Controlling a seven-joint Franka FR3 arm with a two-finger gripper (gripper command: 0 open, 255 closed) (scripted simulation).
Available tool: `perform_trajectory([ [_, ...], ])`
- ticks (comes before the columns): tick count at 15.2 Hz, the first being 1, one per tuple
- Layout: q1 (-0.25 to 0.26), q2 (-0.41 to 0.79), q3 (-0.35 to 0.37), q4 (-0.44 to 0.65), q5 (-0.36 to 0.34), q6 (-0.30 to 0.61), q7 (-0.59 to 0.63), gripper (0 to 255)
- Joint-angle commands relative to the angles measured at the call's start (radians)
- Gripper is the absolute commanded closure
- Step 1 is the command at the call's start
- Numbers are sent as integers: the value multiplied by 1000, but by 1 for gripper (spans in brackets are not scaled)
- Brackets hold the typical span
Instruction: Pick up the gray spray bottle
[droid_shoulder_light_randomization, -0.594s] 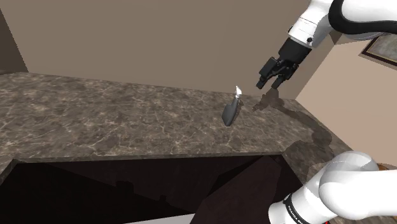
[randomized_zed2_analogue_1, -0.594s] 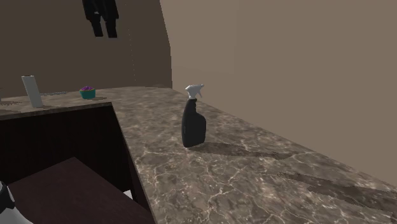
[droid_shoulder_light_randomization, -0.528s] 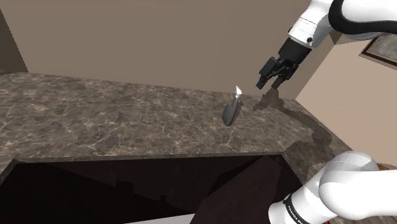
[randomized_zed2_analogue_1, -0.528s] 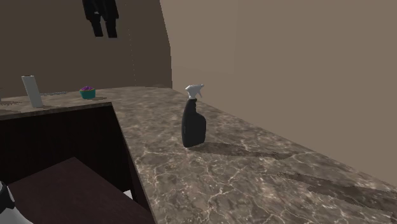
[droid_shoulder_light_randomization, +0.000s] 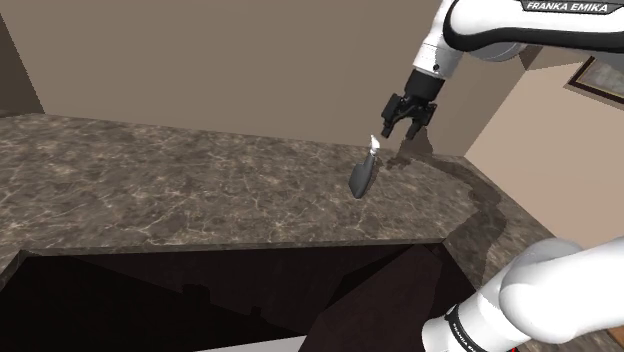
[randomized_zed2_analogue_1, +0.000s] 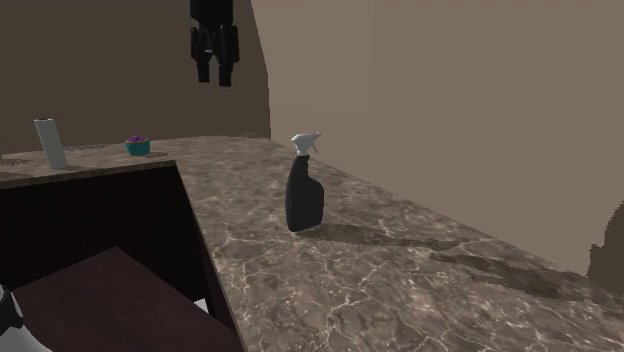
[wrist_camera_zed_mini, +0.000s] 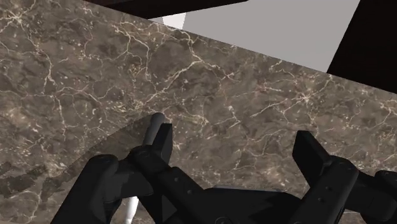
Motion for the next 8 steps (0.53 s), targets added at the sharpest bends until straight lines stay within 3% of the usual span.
perform_trajectory([
  [1, -9, 99, -17, 59, 0, -7, -6, 0],
  [8, -43, 429, -68, 275, 15, -57, -26, 0],
])
